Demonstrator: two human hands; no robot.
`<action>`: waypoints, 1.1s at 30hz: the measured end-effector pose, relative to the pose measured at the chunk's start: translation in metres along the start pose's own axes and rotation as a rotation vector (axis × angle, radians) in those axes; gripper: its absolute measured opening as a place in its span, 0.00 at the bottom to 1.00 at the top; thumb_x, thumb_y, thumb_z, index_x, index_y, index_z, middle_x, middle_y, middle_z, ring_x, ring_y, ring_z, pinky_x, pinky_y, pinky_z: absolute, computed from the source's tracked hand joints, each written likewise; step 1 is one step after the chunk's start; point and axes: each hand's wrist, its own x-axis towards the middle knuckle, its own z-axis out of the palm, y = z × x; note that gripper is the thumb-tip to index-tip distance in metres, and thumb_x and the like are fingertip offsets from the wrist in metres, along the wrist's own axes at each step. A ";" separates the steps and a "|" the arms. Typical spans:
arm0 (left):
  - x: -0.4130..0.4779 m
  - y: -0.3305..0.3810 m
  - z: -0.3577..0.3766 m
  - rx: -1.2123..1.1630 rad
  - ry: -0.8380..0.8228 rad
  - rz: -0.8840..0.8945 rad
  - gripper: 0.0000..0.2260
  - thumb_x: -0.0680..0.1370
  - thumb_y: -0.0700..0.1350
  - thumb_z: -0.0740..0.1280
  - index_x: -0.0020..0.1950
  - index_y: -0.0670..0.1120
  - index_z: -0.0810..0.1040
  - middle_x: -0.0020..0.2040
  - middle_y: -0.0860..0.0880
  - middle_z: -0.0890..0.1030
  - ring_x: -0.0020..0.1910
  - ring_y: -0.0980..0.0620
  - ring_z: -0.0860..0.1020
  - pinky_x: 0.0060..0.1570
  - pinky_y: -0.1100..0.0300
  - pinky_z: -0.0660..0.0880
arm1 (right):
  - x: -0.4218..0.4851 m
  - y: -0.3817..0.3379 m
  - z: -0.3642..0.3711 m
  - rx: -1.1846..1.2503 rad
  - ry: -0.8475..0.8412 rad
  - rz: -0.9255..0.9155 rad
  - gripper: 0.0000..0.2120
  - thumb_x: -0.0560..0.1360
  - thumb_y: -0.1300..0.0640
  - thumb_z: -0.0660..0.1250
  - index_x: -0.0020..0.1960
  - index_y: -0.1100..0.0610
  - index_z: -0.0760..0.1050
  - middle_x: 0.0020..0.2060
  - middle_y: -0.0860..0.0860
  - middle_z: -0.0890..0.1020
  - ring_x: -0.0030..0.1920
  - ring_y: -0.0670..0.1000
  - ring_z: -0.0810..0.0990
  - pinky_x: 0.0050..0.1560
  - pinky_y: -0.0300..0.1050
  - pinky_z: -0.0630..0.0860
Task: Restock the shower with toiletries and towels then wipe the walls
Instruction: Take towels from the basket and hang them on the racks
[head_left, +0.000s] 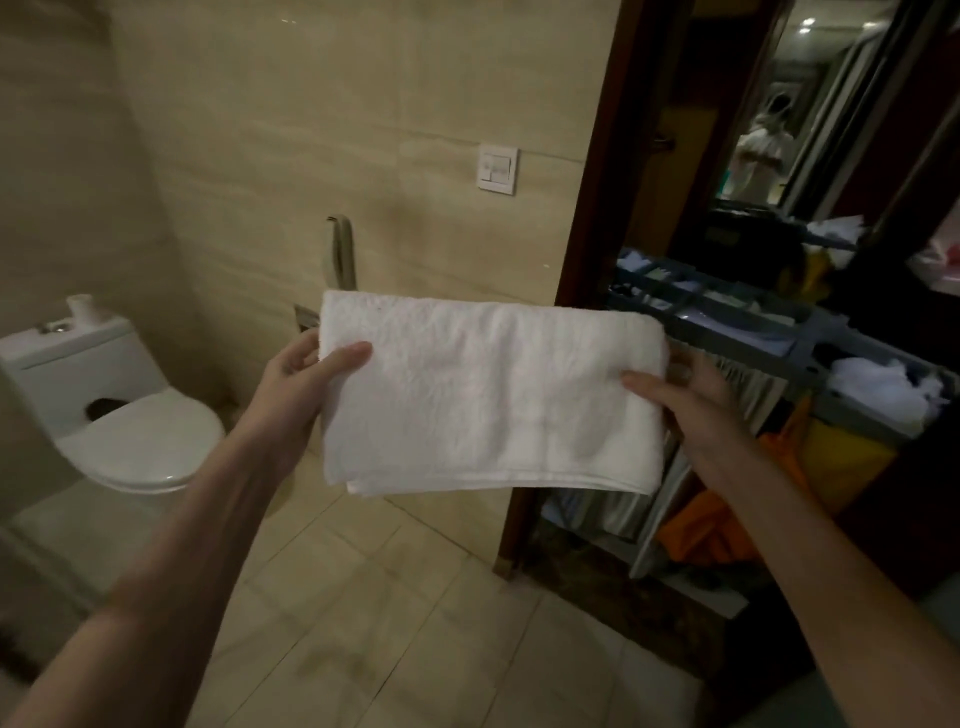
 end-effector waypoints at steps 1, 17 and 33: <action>0.021 -0.004 0.000 -0.009 0.005 -0.004 0.19 0.75 0.50 0.74 0.66 0.53 0.79 0.56 0.50 0.86 0.51 0.49 0.85 0.40 0.57 0.82 | 0.020 0.000 0.007 -0.016 -0.012 -0.012 0.27 0.68 0.56 0.80 0.63 0.51 0.75 0.56 0.48 0.82 0.53 0.48 0.83 0.49 0.47 0.81; 0.218 0.029 -0.114 0.008 0.313 0.108 0.16 0.77 0.46 0.72 0.65 0.49 0.79 0.57 0.47 0.85 0.54 0.48 0.85 0.52 0.49 0.82 | 0.251 -0.031 0.222 0.113 -0.325 -0.097 0.23 0.70 0.58 0.78 0.62 0.54 0.73 0.47 0.48 0.87 0.47 0.50 0.87 0.44 0.48 0.83; 0.391 0.068 -0.314 0.095 0.791 0.234 0.20 0.72 0.44 0.75 0.64 0.47 0.80 0.57 0.46 0.85 0.49 0.49 0.83 0.40 0.59 0.78 | 0.469 -0.054 0.575 0.252 -0.756 -0.162 0.20 0.72 0.60 0.76 0.60 0.52 0.73 0.47 0.52 0.87 0.47 0.54 0.87 0.43 0.52 0.83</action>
